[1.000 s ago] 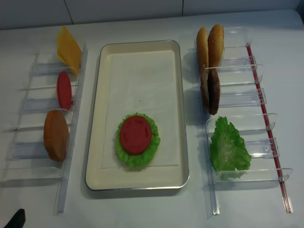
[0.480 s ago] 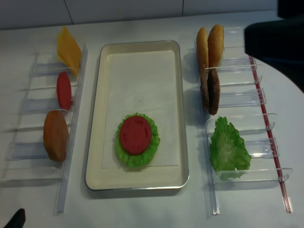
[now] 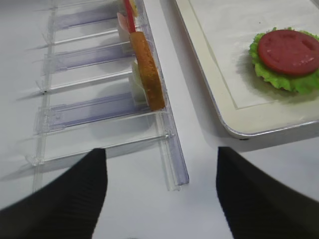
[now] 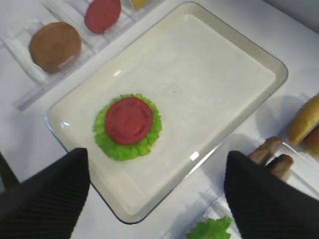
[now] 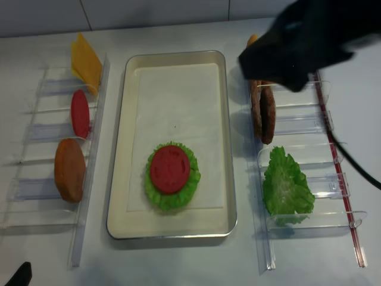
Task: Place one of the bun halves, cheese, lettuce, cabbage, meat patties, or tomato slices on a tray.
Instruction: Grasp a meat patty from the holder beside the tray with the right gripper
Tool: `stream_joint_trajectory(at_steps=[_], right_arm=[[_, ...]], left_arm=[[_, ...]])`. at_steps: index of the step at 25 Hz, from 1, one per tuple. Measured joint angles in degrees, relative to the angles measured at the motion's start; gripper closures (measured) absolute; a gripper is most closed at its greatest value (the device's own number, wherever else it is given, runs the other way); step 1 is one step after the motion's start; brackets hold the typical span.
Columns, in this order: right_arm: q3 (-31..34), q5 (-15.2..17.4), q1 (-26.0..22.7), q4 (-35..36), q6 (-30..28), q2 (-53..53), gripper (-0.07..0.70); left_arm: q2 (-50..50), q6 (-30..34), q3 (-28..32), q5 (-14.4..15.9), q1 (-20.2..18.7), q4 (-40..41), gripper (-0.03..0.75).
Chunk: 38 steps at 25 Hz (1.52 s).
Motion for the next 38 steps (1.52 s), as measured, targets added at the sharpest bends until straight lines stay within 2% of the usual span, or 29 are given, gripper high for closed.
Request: stream_joint_trajectory(at_steps=[3, 8, 12, 18, 29, 38], right_arm=[[-3.9, 1.5, 4.0, -9.2, 8.1, 5.5, 0.068], [-10.3, 7.9, 5.7, -18.8, 22.7, 15.1, 0.071], [-12.5, 8.5, 5.7, -24.4, 30.8, 20.6, 0.076], [-12.6, 8.5, 5.7, -25.5, 33.2, 25.9, 0.087], [-12.6, 7.7, 5.7, -28.3, 35.6, 31.8, 0.169], [-12.7, 6.5, 5.7, -32.9, 44.0, 32.9, 0.173]], left_arm=[[0.0, 0.0, 0.0, 0.0, 0.0, 0.0, 0.258], [0.0, 0.0, 0.0, 0.0, 0.0, 0.0, 0.259], [0.0, 0.0, 0.0, 0.0, 0.0, 0.0, 0.259], [0.0, 0.0, 0.0, 0.0, 0.0, 0.0, 0.259], [0.0, 0.0, 0.0, 0.0, 0.0, 0.0, 0.259], [0.0, 0.0, 0.0, 0.0, 0.0, 0.0, 0.259]])
